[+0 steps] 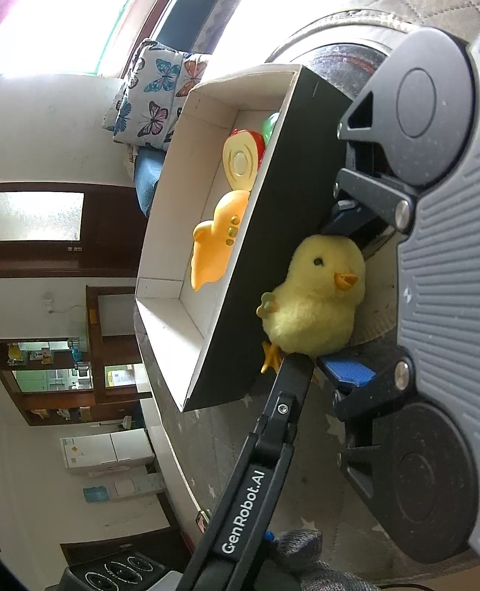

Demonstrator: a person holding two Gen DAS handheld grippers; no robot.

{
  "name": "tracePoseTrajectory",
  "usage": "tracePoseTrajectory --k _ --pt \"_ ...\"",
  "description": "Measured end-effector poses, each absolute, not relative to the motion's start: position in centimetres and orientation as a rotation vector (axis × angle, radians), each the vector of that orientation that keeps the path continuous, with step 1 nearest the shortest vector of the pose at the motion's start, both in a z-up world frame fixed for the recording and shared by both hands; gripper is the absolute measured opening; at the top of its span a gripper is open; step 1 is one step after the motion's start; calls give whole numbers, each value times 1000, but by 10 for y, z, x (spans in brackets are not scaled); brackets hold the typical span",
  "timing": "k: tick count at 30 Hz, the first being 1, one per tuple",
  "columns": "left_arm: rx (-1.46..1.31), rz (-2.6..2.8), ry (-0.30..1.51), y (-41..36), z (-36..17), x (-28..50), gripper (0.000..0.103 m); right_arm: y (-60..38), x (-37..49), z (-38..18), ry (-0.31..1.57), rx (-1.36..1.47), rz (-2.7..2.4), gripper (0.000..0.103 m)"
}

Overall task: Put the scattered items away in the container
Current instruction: 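Move the left gripper down to the yellow plush chick beside the box, then close the left gripper on the yellow plush chick, then lift the yellow plush chick with the left gripper into the box and release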

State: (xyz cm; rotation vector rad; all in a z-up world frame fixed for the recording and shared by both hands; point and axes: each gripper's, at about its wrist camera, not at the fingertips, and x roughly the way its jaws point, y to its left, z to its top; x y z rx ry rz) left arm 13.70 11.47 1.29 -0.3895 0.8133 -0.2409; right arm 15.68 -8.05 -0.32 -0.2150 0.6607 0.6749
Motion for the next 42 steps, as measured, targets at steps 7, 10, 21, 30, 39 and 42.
tracePoseTrajectory --k 7,10,21,30,39,42 --pt "-383 -241 807 114 14 134 14 -79 152 -2 651 -216 663 66" --pt "-384 -260 799 113 19 129 10 -80 147 3 639 -209 665 65" --pt "-409 -284 793 114 24 120 9 -82 132 10 622 -213 658 64" --pt "-392 -319 743 108 45 111 9 -93 118 29 564 -189 649 62" --pt "-375 -363 643 99 86 126 9 -103 128 65 450 -178 603 61" --pt "-353 -359 610 95 99 142 9 -104 136 78 413 -174 584 61"
